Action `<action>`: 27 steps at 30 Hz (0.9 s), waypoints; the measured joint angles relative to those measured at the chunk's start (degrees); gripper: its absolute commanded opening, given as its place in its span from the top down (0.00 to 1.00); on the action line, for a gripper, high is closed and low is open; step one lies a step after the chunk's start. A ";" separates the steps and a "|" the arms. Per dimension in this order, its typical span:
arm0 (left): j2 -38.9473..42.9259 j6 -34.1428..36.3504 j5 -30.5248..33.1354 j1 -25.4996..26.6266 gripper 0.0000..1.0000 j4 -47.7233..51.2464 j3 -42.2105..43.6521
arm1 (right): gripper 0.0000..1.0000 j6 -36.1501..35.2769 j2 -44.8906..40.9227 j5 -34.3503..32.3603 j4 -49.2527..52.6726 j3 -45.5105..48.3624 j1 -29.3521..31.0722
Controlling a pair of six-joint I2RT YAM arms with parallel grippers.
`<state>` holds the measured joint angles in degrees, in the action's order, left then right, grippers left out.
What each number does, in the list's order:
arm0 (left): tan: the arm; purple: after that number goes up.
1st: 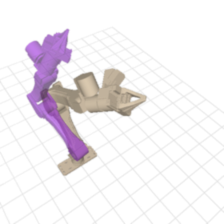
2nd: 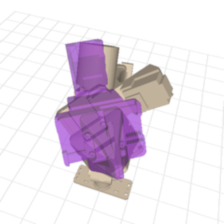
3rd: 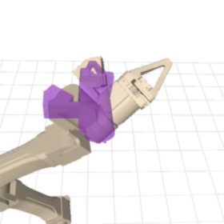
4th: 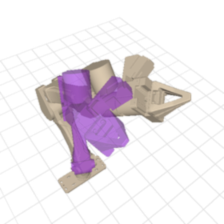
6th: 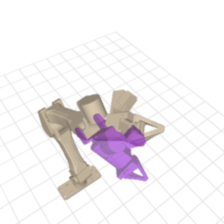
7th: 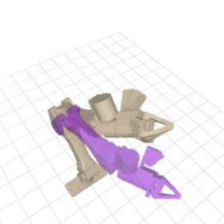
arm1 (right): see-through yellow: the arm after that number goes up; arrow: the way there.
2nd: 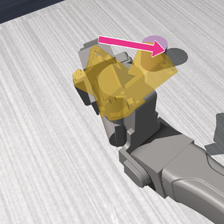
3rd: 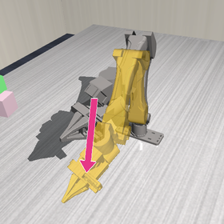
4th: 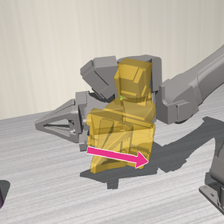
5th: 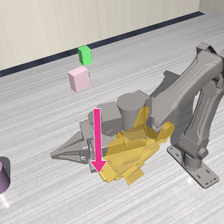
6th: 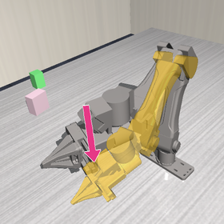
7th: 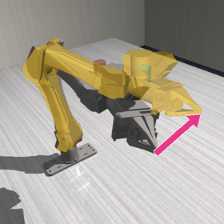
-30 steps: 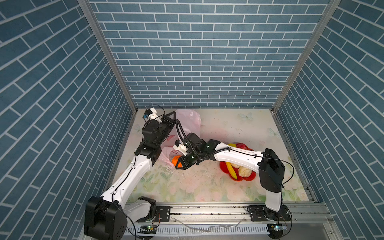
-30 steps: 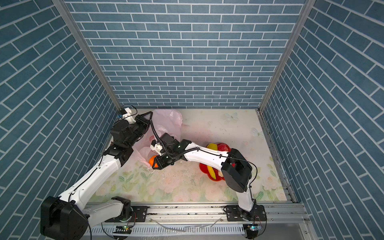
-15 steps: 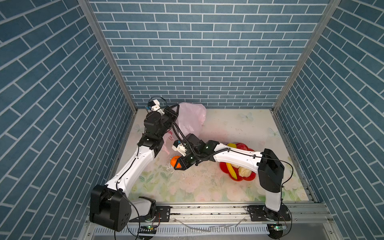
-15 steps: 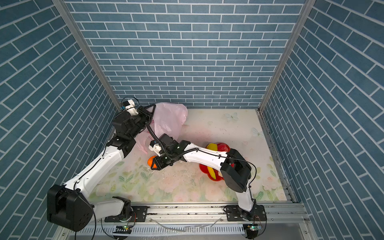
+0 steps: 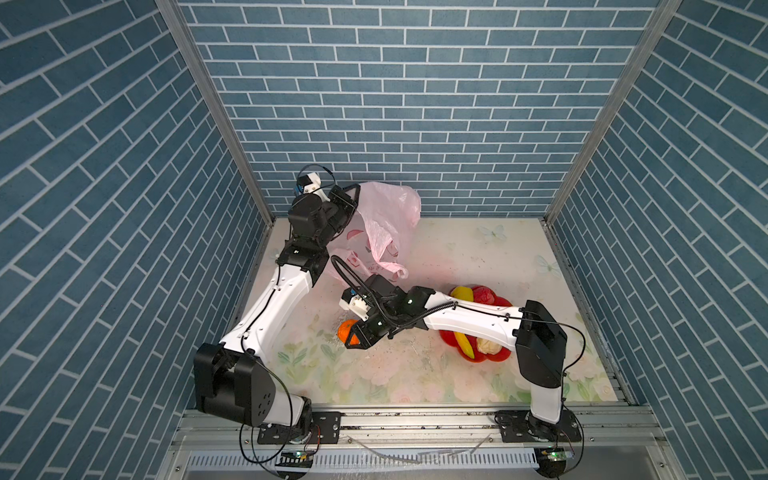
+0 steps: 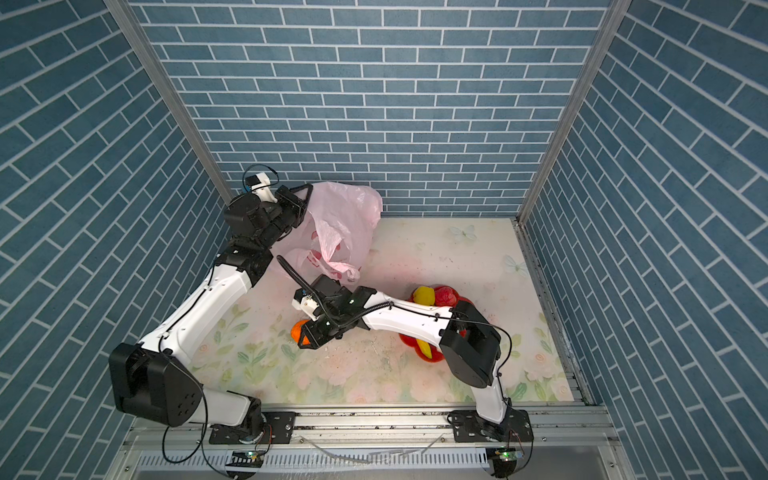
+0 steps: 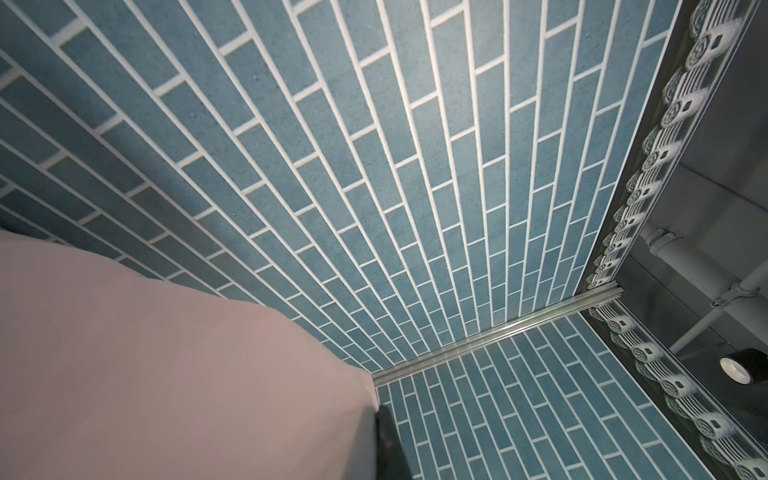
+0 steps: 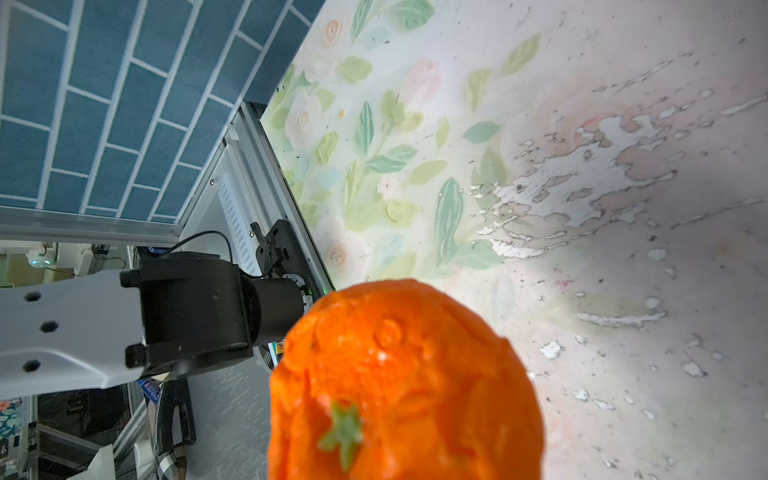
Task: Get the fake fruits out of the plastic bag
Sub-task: 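Carry the orange to the red plate with the right gripper while the left lifts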
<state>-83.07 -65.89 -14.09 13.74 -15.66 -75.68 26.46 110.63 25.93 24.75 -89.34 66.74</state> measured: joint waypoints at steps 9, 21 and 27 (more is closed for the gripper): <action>3.13 8.70 0.83 -0.33 1.00 7.10 4.52 | 0.99 0.09 -13.73 -8.48 1.95 9.14 -0.70; 6.27 17.79 2.16 0.35 0.93 10.71 11.34 | 0.96 1.77 -36.48 -33.44 18.60 23.37 -13.46; 6.45 20.98 2.51 1.09 0.81 12.26 11.32 | 0.94 1.77 -35.30 -38.58 21.27 27.80 -18.43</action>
<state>-76.62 -44.91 -11.57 14.83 -3.40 -64.36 28.23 75.33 -12.64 46.02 -61.54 48.31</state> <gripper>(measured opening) 0.154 0.366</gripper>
